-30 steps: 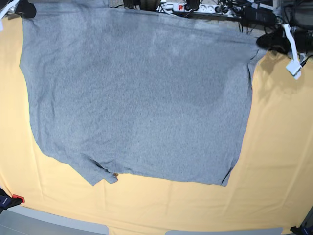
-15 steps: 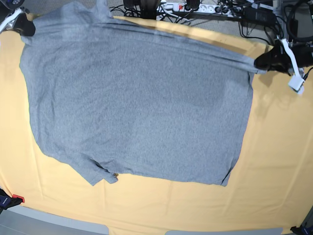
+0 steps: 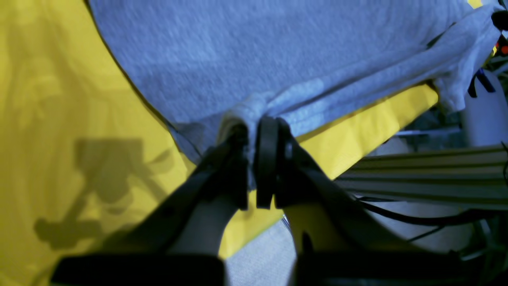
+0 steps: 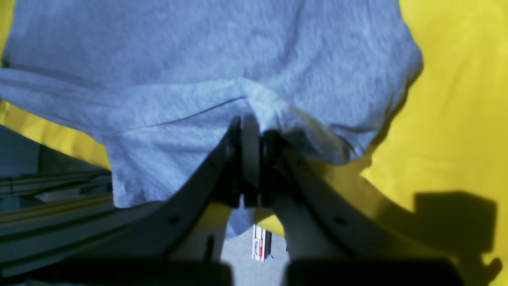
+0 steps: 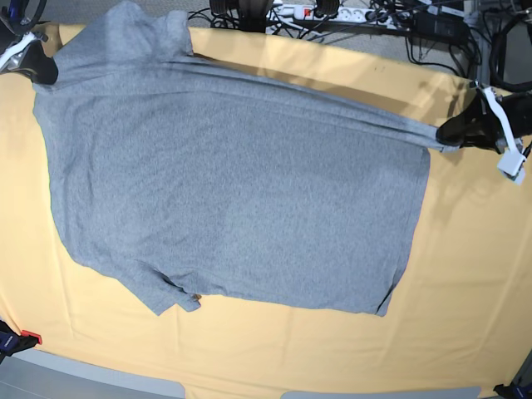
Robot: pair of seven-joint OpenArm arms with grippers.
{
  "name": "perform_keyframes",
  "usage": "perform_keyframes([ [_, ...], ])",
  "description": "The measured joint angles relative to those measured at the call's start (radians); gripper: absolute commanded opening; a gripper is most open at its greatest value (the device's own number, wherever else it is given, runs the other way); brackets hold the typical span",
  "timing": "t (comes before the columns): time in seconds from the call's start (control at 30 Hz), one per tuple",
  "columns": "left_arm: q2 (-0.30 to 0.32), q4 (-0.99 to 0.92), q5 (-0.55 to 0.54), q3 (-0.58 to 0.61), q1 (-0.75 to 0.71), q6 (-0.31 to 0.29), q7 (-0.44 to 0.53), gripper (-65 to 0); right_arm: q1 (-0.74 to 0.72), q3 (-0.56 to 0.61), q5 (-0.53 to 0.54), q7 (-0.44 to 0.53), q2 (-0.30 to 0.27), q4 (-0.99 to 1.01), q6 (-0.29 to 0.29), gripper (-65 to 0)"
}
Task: Layout the t-shirt on the table in an organized manner, then fold the t-shirt properly
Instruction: 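Lay the shoulder edge down and release it with both grippers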
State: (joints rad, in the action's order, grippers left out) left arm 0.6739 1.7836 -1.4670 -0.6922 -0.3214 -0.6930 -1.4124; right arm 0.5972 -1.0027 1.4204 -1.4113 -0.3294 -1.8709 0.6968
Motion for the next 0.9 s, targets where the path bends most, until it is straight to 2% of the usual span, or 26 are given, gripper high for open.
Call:
perform_keyframes([
  [0.23,0.0,0.0,0.001,0.0,0.0,0.0,0.022,-65.0,-0.032,0.063,-0.008,0.0,0.0,0.0,0.0,-65.0],
  [0.4,-0.003,0.0,0.001,0.014,0.003,0.0,0.056,-65.0,-0.101,0.126,-0.133,0.001,0.0,0.0,0.0,-65.0],
  [0.57,-0.003,0.0,0.001,0.117,0.054,0.0,0.061,-65.0,-0.113,0.128,-0.235,0.061,0.0,0.0,0.0,-65.0],
  [0.77,-0.003,0.0,0.105,0.267,0.134,0.0,0.083,-65.0,-0.116,0.128,-0.278,0.129,0.0,0.0,0.0,-65.0],
  [0.9,-0.003,0.0,0.194,0.307,0.177,0.0,0.107,-65.0,-0.146,0.128,-0.308,0.147,0.003,0.0,0.0,-65.0],
])
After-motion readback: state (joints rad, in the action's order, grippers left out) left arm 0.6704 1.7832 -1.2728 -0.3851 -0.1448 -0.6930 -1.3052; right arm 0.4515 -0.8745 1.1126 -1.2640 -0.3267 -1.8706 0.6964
